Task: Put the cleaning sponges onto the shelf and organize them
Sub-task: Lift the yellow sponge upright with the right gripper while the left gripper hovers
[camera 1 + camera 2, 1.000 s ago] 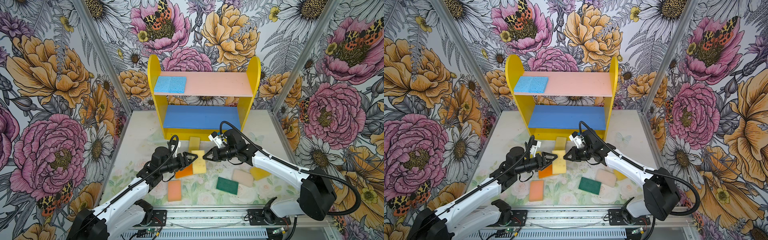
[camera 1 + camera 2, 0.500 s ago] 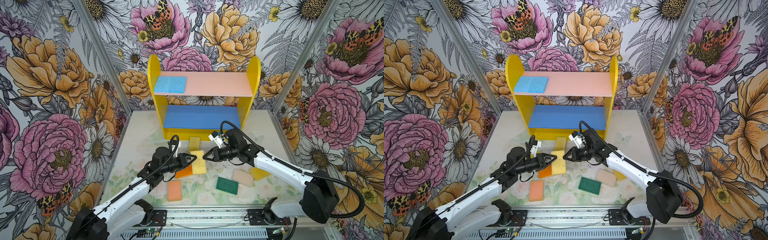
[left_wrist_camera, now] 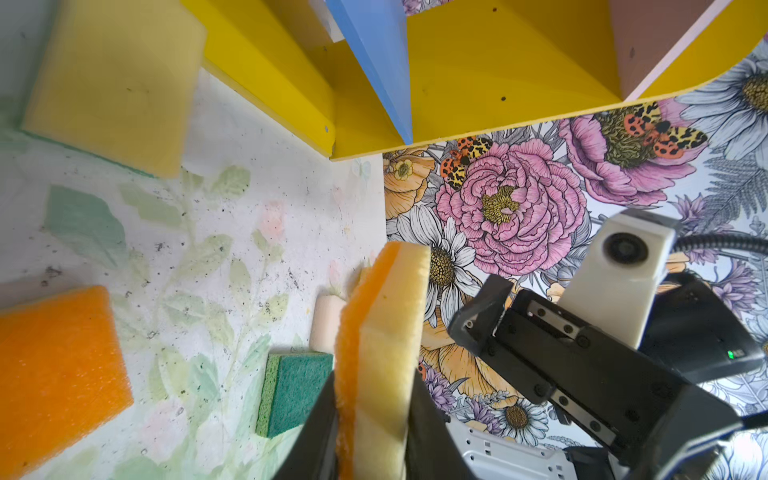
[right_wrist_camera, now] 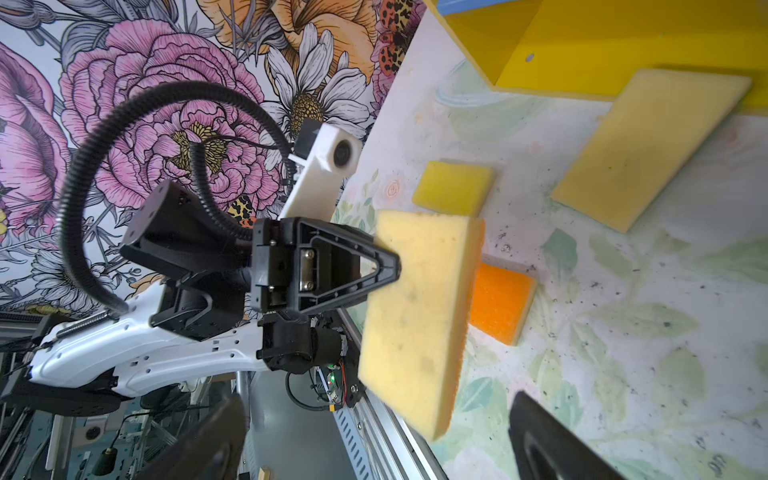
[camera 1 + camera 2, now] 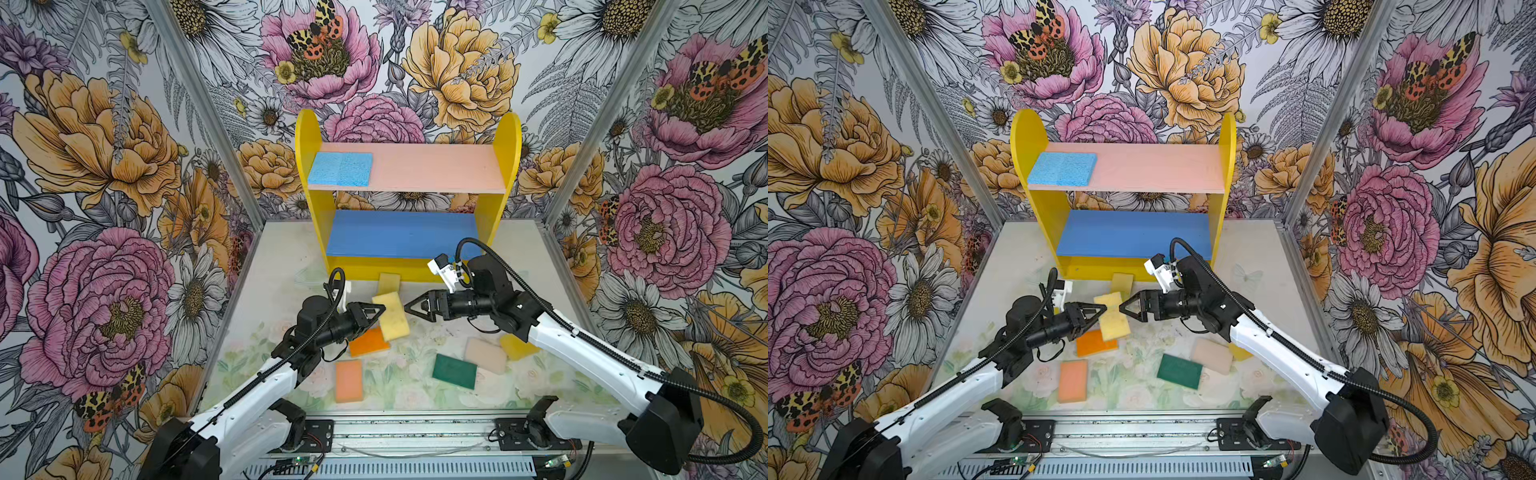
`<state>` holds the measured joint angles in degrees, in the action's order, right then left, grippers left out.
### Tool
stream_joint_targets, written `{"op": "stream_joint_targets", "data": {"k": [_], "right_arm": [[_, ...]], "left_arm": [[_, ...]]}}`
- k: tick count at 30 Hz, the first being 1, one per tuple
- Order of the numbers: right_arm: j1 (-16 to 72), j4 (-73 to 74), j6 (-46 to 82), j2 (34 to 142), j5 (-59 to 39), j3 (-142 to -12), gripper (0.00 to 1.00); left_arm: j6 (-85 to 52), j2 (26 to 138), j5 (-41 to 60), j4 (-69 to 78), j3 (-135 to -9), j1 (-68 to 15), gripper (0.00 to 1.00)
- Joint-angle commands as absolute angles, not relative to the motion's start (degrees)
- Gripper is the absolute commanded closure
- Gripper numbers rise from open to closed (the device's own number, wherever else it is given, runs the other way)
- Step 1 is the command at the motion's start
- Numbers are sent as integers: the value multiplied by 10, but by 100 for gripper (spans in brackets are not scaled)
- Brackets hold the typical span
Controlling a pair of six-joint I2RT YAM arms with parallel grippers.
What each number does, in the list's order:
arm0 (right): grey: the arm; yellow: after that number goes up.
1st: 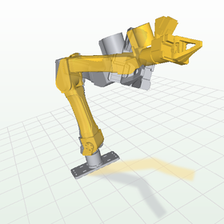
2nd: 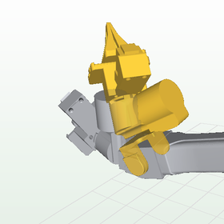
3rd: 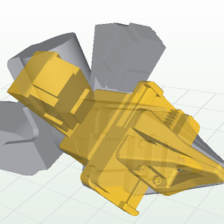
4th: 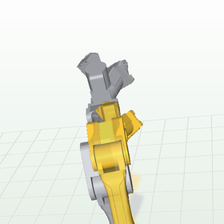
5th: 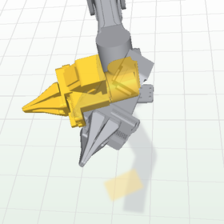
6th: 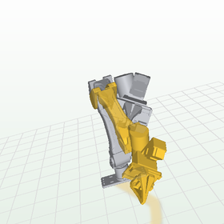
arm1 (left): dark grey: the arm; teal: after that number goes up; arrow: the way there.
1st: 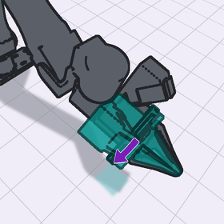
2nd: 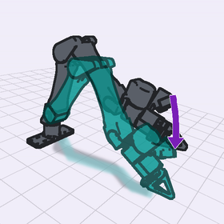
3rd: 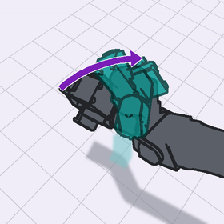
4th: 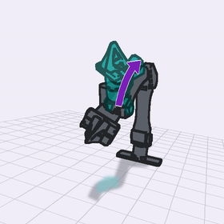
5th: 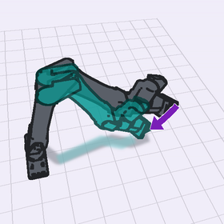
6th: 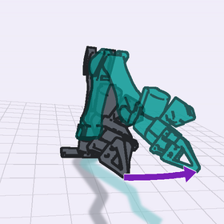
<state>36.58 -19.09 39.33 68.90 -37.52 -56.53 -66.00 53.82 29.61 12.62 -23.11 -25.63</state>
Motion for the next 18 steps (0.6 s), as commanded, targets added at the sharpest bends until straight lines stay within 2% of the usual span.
{"op": "stream_joint_targets", "data": {"k": [1,9,18], "right_arm": [[371,-182,405,652,-347,-559,1],[380,-179,438,646,-378,-540,1],[414,-142,461,685,-381,-535,14]], "left_arm": [[-739,522,289,215,-207,-230,78],[-769,541,355,265,-212,-199,77],[-767,534,373,272,-214,-198,77]]}}
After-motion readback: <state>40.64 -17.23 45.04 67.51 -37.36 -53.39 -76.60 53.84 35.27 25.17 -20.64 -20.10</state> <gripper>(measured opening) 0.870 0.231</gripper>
